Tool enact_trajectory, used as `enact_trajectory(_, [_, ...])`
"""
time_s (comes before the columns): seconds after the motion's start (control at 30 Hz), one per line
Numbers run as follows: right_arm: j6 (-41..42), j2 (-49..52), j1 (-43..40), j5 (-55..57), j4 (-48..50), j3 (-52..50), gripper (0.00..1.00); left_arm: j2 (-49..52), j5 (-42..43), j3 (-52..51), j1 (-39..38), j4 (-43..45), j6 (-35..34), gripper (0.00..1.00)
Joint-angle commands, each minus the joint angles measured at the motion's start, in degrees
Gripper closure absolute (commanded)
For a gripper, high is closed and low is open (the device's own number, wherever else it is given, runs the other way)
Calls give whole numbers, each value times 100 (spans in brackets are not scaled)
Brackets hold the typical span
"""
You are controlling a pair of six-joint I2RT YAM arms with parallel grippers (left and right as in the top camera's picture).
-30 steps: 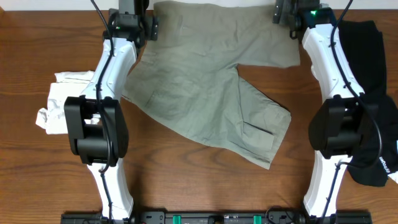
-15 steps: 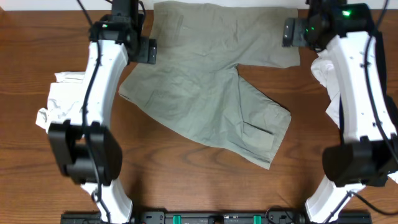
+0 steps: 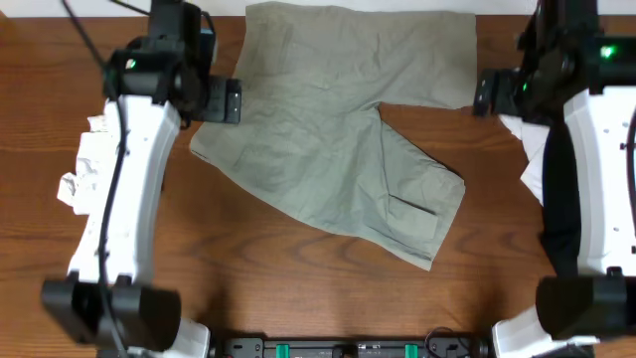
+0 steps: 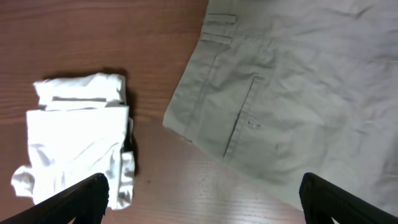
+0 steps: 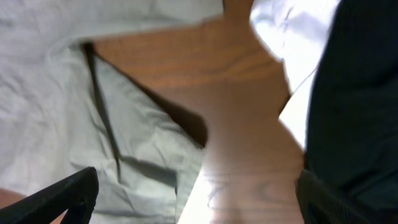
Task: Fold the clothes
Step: 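Release the waistband and move both grippers to the trouser legs' hems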
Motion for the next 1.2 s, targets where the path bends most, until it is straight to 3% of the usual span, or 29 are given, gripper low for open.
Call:
enact_trajectory(0.0, [0, -361, -39, -352, 402, -1102, 1, -568, 63, -407, 4, 122, -105, 2])
enact_trajectory(0.13, [0, -890, -96, -1003, 1534, -2653, 2, -1235, 131, -1075, 4, 570, -129, 2])
enact_trajectory(0.37, [28, -1016, -133, -1143, 2962, -4175, 20, -1703, 378, -1585, 4, 981, -122, 2])
enact_trajectory(0.43, [162, -1016, -133, -1211, 3158, -4391, 26, -1700, 378, -1585, 4, 990, -122, 2])
enact_trajectory(1.03, [828, -1008, -133, -1860, 5139, -5866, 29, -1700, 378, -1585, 4, 1001, -125, 2])
enact_trajectory(1.17, [855, -1008, -129, -1858, 5495, -5888, 33, -1700, 378, -1585, 4, 1003, -125, 2])
